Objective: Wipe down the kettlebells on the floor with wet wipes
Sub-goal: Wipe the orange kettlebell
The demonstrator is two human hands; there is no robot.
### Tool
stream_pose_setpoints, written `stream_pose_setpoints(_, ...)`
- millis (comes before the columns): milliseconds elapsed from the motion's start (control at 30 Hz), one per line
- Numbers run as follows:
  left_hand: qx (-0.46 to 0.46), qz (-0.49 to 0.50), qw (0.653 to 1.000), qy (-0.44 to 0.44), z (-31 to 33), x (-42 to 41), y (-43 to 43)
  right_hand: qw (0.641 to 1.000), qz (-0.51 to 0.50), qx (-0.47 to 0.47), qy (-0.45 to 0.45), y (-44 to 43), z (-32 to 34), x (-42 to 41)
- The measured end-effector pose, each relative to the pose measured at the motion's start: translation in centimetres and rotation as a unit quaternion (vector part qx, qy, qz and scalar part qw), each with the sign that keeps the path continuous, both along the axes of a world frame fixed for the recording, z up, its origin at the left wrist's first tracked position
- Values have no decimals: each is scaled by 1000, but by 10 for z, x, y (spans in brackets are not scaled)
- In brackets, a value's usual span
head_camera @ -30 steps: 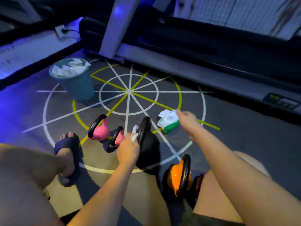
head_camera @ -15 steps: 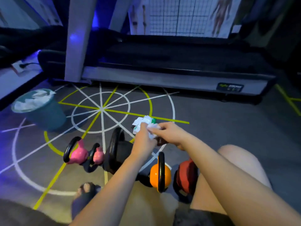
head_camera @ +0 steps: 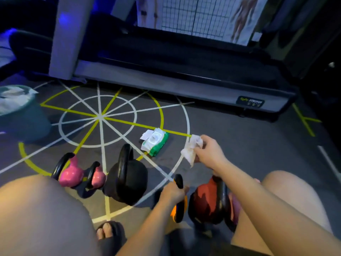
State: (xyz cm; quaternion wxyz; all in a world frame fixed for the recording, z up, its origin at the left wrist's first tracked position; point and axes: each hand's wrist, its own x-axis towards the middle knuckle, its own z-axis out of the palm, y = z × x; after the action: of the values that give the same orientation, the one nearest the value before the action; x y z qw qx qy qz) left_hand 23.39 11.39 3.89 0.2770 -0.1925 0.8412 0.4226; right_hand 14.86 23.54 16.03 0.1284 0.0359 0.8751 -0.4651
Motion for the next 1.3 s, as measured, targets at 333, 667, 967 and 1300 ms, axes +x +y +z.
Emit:
stream_pose_setpoints(333,102,126,986,-26,-31,-15,14,972,-180,-132,-73,45,-2,17)
stream_pose_setpoints(667,-141,-87,983,79,-27,-7,-22,944,-241,-201,-101,26,-79,60)
stream_pose_setpoints(967,-204,-217,949,100,-22,-3,-36,948,-181,-195,-173,11,-106,64)
stream_pose_setpoints(1300,-123,-205,967,91,-35,10,-66,952,-266,20,-151,20,-159,85)
